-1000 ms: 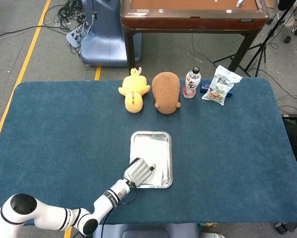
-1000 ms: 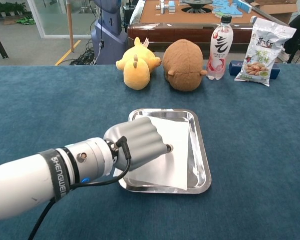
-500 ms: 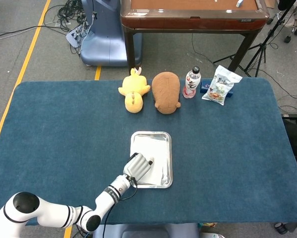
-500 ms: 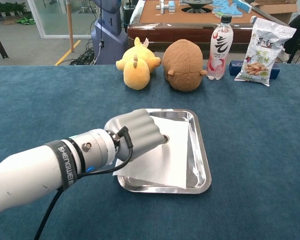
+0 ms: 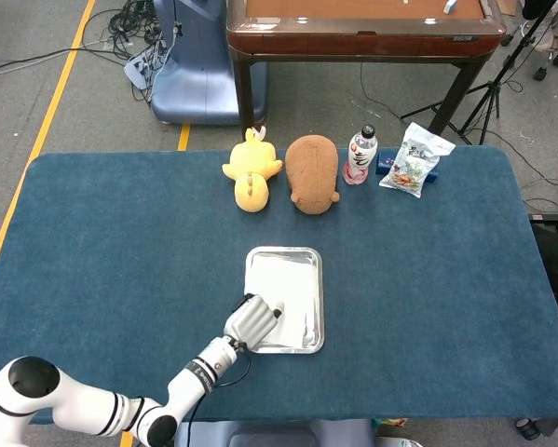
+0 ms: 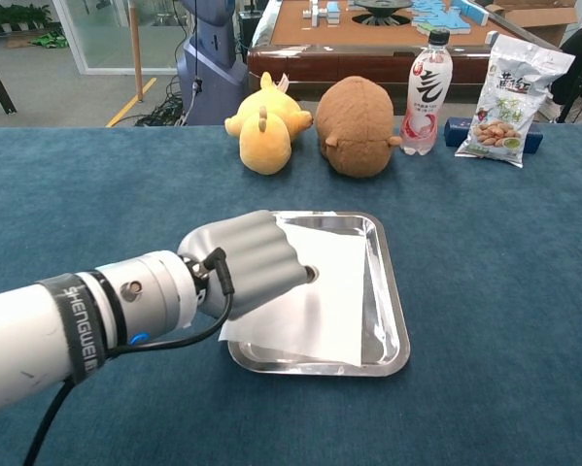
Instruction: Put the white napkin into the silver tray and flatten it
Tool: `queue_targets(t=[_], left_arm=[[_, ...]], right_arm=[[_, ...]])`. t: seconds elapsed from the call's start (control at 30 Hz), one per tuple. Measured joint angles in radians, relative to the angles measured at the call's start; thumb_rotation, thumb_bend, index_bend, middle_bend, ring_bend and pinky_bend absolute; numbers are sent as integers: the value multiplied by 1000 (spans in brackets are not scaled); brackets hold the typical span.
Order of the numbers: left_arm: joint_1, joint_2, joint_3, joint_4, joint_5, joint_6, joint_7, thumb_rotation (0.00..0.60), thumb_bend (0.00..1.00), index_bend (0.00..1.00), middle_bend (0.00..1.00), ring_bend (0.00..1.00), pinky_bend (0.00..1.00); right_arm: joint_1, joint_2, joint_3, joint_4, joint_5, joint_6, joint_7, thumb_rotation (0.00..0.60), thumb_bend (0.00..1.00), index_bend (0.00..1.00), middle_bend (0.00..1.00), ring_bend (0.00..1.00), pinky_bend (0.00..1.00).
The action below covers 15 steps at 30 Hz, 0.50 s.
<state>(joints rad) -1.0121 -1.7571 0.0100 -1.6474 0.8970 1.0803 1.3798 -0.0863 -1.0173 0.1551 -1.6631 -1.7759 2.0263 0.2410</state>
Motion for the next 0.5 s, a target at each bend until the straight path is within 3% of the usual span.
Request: queue_targets(t=[0.3,0.5], left_arm=[[20,39,73,-65,113,32,-27,600,769,175,887,717,794],[36,57,100,-79,129,38,-27,600,768,176,887,717,794]], right_arm=[[1,2,-2,-2,1,-6,1,600,401,692,557,372,458],[2,2,-2,-2,4,-9,2,600,401,693,556,372,458]])
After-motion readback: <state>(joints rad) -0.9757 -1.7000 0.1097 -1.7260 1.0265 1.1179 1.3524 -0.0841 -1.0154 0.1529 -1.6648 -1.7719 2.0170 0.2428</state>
